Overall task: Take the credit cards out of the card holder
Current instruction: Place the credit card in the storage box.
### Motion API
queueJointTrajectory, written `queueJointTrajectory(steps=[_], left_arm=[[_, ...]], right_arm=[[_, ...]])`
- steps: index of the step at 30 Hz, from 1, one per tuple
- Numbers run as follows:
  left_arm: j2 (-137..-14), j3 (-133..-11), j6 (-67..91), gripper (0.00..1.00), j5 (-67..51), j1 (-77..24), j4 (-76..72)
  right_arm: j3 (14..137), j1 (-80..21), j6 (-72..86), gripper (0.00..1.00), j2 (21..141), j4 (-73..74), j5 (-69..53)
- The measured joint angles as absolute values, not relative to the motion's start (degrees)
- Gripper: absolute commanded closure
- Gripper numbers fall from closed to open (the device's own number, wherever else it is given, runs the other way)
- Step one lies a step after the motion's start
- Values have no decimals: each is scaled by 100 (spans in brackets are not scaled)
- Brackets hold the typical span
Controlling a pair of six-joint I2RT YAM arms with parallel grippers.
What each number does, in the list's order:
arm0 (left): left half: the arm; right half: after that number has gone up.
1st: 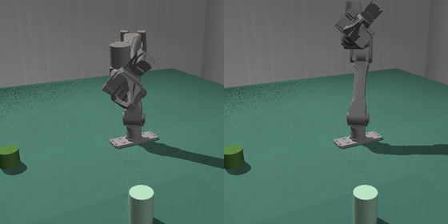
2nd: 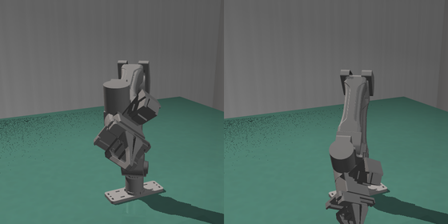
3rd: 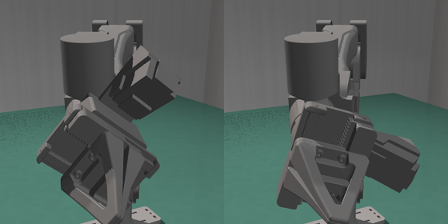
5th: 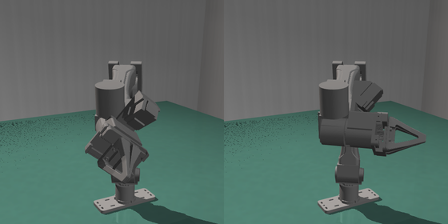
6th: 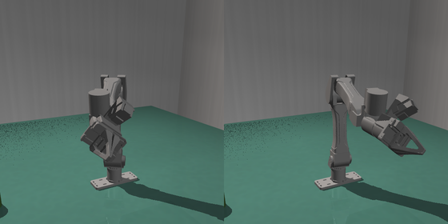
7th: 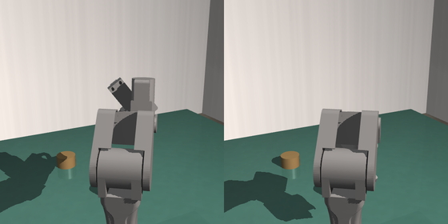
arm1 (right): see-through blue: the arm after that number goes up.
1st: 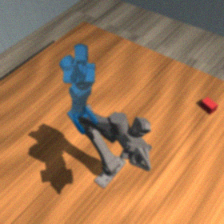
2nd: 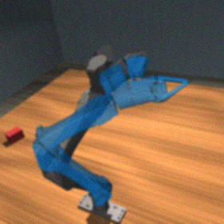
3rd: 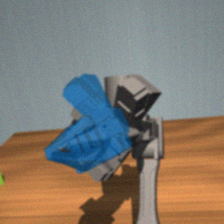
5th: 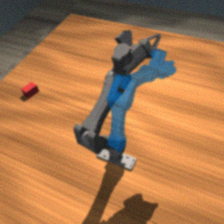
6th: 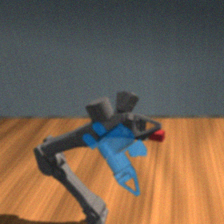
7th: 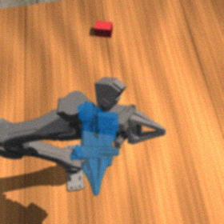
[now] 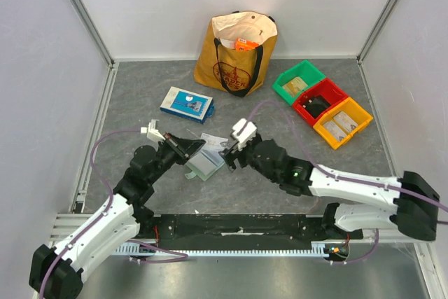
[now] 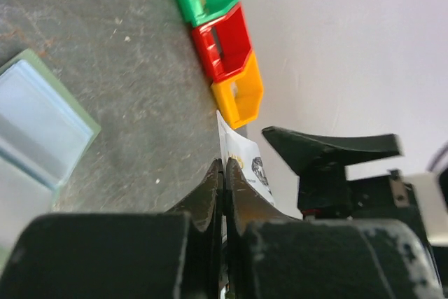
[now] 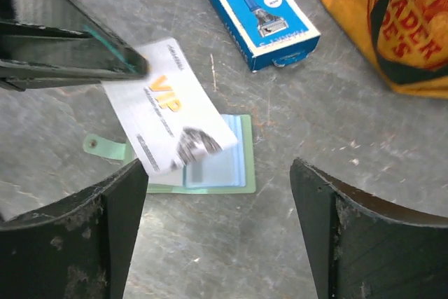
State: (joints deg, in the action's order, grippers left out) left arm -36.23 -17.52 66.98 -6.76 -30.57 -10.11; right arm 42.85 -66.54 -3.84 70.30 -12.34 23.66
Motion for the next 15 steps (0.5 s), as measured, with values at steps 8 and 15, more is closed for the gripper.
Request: queueJointTrajectory(steps=[8, 15], left_arm=[[-3245, -1181, 6860, 98, -497, -3024, -1691], [-3242, -952, 7006, 98, -521, -3024, -2064]], right_arm=[[2978, -5369, 2453, 8, 6128, -2473, 731], [2471, -5216, 4163, 11, 6335, -4053, 180]])
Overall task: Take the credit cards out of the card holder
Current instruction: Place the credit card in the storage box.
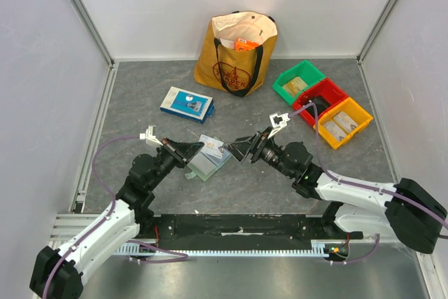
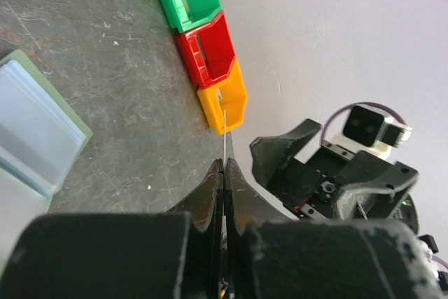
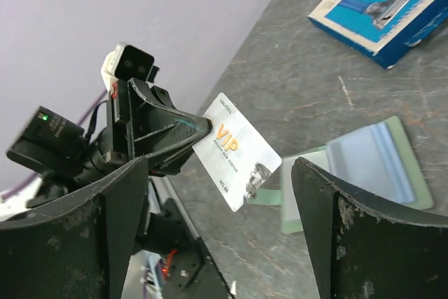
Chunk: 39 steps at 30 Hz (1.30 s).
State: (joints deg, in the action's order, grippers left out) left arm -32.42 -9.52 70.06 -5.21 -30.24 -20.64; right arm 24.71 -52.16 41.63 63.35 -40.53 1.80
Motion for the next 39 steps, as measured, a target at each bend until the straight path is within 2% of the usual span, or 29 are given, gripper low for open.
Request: queueJointTrajectory(steps=[7, 10, 13, 17, 18, 20, 22, 27, 31, 35, 39], left_arm=[[-3275, -895, 7157, 98, -690, -3024, -2574], [-3304, -893, 7210, 98, -773, -3024, -2788], [-3363, -893, 7240, 98, -819, -3024, -2943], [-3498, -891, 7258, 98, -923, -3024, -3142], [-3531, -891, 7258, 97, -928, -3024, -3175], [-3573, -888, 7262, 86, -930, -3024, -3199], [-3564, -888, 7258, 68, -937, -3024, -3227], [-3426, -991, 6978, 39, -937, -3024, -2615], [-3238, -1505, 6416, 26, -884, -3024, -1557], [-3162, -2418, 5645, 19, -637, -2985, -248], [-3446, -3527, 4735, 12, -346, -2827, 1068]], right_arm=[[2300, -5094, 5155, 24, 7199, -5223, -217], [2300, -5087, 5406, 37, 7505, -5588, -408], [2300, -5089, 5614, 60, 7728, -5911, -576], [2300, -5083, 5793, 100, 7874, -6233, -729], [2300, -5072, 5848, 100, 7878, -6274, -749], [2300, -5028, 5918, 100, 7872, -6348, -810], [2287, -4954, 5959, 100, 7861, -6359, -917], [2200, -4539, 5992, 100, 7487, -6241, -1024], [2202, -4049, 5822, 100, 6781, -5498, -1052], [2281, -3411, 5461, 100, 5981, -4224, -1068], [2545, -2292, 5092, 100, 5448, -2716, -1236]])
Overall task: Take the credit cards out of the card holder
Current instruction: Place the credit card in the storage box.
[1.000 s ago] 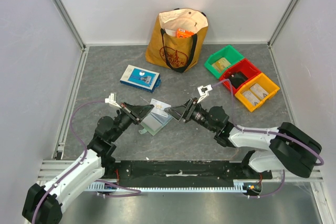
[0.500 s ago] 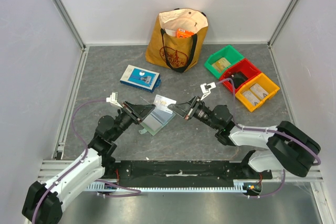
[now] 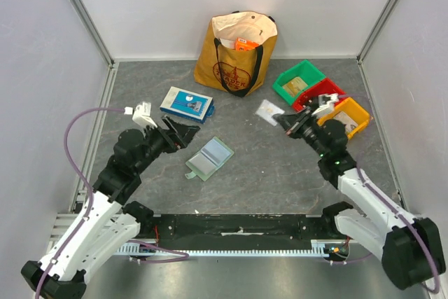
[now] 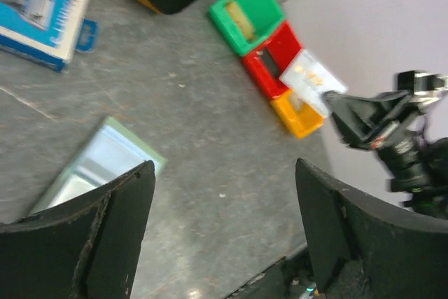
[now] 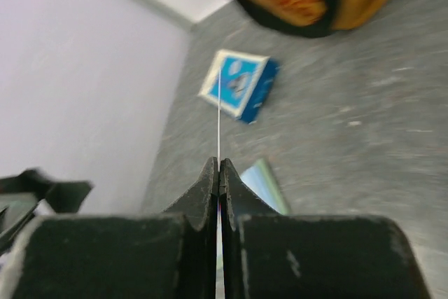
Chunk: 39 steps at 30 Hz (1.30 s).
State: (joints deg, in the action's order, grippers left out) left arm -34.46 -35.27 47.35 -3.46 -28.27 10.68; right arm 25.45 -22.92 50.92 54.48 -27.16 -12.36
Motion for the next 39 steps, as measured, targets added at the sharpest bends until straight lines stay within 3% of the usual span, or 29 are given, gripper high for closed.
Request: queueJointTrajectory(steps=[5, 12, 22, 32, 34, 39], left_arm=[[-3951, -4263, 3721, 5, -397, -2359, 2167], [-4228, -4239, 2834, 4, -661, -1697, 2945], [-4158, -4165, 2456, 4, -246, -1712, 3369], [-4115, -4163, 2423, 4, -134, -1723, 3422], [-4115, -4163, 2423, 4, -134, -1723, 3424], [-4115, -4160, 2423, 4, -132, -1721, 3424]], right_arm=[[2823, -377, 4764, 100, 5229, -1328, -1605], [3356, 1531, 4436, 100, 5524, 228, -1433], [3957, 2143, 4027, 100, 6521, 913, -591], [4550, 2161, 3472, 100, 7835, 1085, -1162], [4700, 2178, 3402, 94, 8121, 1083, -1433], [4834, 2268, 3221, 53, 8396, 1247, -1527]])
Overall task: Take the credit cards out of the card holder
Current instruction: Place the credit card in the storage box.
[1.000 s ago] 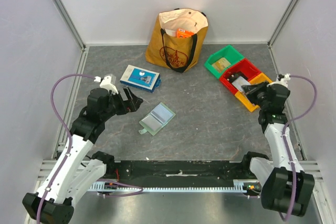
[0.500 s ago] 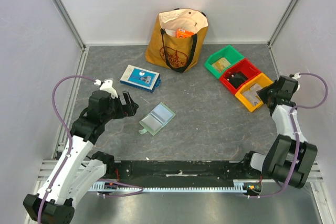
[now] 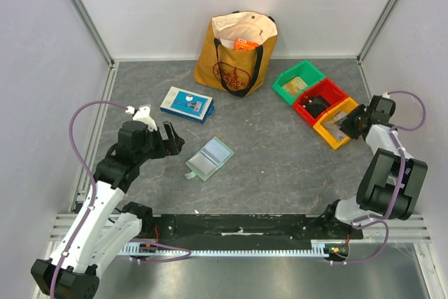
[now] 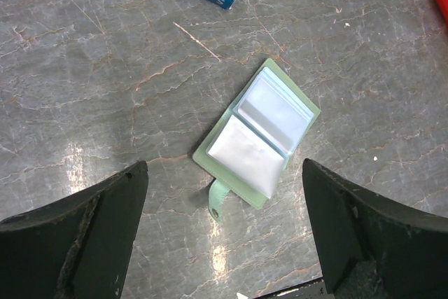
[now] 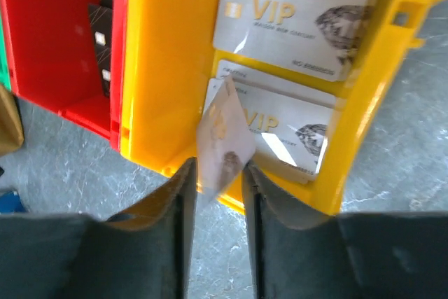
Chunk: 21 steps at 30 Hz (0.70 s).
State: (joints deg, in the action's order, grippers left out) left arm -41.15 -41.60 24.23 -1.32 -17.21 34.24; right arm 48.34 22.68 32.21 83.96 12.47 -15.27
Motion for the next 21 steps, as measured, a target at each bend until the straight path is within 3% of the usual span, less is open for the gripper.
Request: queueJointTrajectory(steps=[4, 9, 13, 21], left_arm=[[-4115, -4160, 2423, 4, -132, -1721, 3422], [-4174, -4160, 2423, 4, -141, -1695, 3420], [-4276, -4160, 2423, 5, -161, -1640, 3420], [-4545, -4097, 2451, 5, -397, -1610, 3365]], right_arm=[[4925, 2333, 2998, 31, 8265, 1487, -1074], [4958, 2281, 2947, 18, 7568, 1573, -521], [4998, 1844, 2954, 17, 7067, 1525, -224], [5033, -639, 2947, 18, 7120, 714, -368]])
